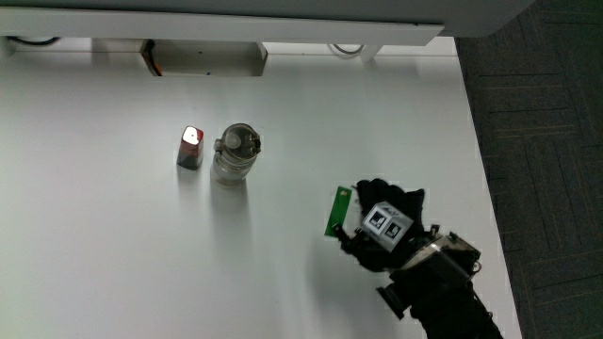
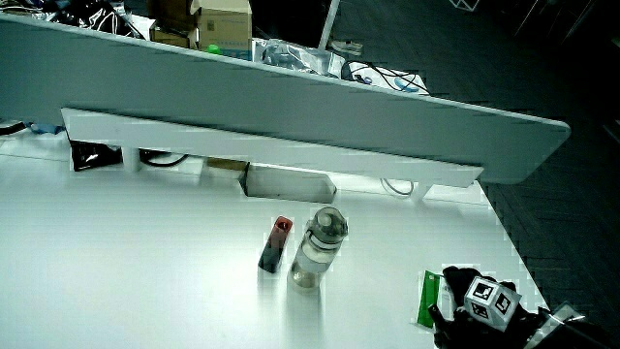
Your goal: Place medicine
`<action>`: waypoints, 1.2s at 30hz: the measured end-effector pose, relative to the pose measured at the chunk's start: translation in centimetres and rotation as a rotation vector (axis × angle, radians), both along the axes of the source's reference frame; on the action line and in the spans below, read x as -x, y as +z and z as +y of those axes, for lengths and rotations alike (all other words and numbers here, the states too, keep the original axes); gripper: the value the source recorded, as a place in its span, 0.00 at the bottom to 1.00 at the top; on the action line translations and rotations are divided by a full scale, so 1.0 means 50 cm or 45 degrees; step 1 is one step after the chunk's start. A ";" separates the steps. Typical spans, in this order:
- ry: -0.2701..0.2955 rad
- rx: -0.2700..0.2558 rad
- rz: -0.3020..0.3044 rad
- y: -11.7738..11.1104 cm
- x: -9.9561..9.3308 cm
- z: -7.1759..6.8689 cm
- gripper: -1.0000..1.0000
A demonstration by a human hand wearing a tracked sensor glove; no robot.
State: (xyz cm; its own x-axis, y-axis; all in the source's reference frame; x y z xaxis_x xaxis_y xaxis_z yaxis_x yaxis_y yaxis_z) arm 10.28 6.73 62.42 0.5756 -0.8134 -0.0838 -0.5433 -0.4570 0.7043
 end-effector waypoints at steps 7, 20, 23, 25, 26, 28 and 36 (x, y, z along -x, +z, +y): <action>0.038 0.070 -0.008 0.026 0.002 -0.071 0.50; 0.227 0.024 0.070 0.053 0.007 -0.182 0.50; 0.224 0.140 0.103 0.066 0.021 -0.192 0.50; 0.235 0.145 0.135 0.076 0.013 -0.192 0.50; 0.239 0.148 0.148 0.081 0.007 -0.193 0.50; 0.240 0.171 0.170 0.082 -0.001 -0.194 0.50; 0.266 0.207 0.174 0.062 -0.026 -0.221 0.50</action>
State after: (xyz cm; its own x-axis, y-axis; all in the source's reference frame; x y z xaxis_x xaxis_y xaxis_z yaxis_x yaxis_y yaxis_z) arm 11.60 -4.30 65.50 0.7245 -0.6875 -0.0506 -0.3442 -0.4244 0.8375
